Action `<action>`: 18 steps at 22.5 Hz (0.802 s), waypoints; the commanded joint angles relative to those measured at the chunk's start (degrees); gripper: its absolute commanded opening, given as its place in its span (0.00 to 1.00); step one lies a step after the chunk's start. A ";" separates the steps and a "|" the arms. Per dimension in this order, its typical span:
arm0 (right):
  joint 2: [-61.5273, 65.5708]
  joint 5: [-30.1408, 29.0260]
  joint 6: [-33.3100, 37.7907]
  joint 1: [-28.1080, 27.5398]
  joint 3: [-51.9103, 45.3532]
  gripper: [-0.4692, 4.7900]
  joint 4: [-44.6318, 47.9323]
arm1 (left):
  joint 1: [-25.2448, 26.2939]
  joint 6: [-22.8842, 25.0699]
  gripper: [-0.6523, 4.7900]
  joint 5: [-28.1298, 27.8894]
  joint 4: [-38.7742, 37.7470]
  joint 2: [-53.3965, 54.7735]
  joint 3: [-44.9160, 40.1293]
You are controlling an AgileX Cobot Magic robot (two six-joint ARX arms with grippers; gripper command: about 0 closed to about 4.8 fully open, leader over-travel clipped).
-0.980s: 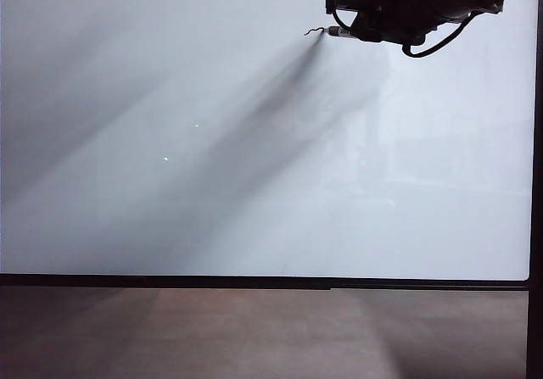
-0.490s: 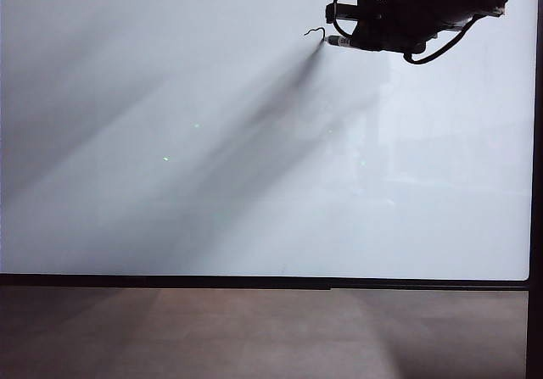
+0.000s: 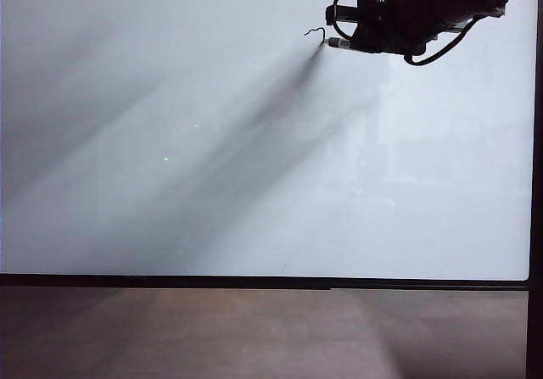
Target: Reach to the right to find the marker pen, pick it up, and write the number 3 on the whiteboard.
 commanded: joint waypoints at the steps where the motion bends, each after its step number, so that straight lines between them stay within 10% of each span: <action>1: -0.31 0.52 0.26 -0.07 0.04 0.17 -0.46 | 0.04 0.28 0.11 0.00 0.70 -0.15 0.04; 18: -7.30 1.92 0.20 7.21 0.04 0.17 -6.43 | 0.07 0.28 0.11 0.02 0.72 -0.15 0.04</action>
